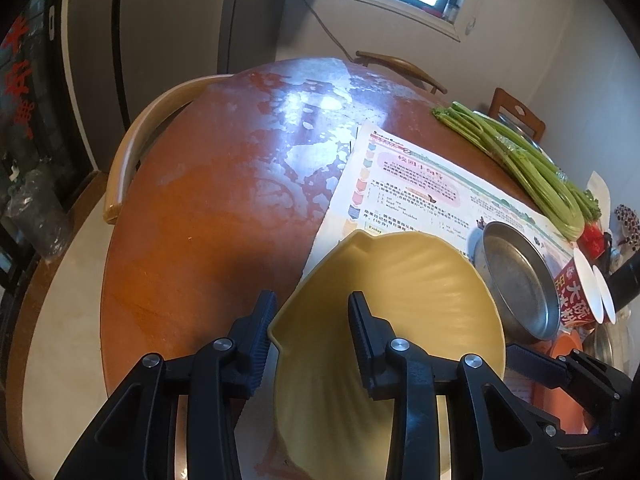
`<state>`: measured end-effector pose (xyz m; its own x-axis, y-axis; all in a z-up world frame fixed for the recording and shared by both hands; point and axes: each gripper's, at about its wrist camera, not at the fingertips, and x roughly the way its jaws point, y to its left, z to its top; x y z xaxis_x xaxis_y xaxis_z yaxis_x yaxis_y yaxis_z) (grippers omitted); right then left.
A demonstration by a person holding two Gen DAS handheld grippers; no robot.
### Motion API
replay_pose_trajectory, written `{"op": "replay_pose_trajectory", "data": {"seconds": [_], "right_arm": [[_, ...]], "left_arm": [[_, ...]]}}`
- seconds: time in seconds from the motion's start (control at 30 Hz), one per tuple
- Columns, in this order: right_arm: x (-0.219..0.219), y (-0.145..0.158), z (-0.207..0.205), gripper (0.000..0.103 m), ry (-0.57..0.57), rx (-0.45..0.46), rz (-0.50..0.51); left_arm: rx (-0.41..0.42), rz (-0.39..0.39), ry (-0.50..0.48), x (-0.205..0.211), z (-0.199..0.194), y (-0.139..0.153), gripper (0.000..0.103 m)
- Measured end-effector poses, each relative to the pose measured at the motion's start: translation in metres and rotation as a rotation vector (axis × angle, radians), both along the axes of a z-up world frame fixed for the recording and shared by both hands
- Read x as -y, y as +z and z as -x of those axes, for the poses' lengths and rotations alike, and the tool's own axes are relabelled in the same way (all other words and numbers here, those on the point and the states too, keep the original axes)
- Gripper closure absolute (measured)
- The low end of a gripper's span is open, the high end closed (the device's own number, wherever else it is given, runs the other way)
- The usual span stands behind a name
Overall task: Organize plates and bowls
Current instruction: 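Lift the cream shell plate with the left tool, set it down, open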
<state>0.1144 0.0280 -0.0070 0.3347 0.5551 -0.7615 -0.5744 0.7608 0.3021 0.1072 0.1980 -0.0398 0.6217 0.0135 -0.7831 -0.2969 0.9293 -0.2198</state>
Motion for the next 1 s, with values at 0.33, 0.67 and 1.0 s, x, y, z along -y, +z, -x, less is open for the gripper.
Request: {"op": "replay_pose_trajectory", "data": {"seconds": [0.33,0.67,1.0], "right_arm": [[0.006,-0.005,-0.006,0.053,-0.017,-0.021,-0.017],[0.010,-0.003,-0.005,0.053,-0.035,-0.030,-0.042],[0.026,0.007,0.004,0.053,-0.072,0.007,-0.052]], "left_arm": [[-0.002,-0.005,-0.014,0.002,-0.001,-0.004,0.062],[0.001,-0.011,-0.022,0.005,0.002,-0.004,0.057],[0.017,-0.065,0.000,0.011,0.015,0.005,0.051]]}}
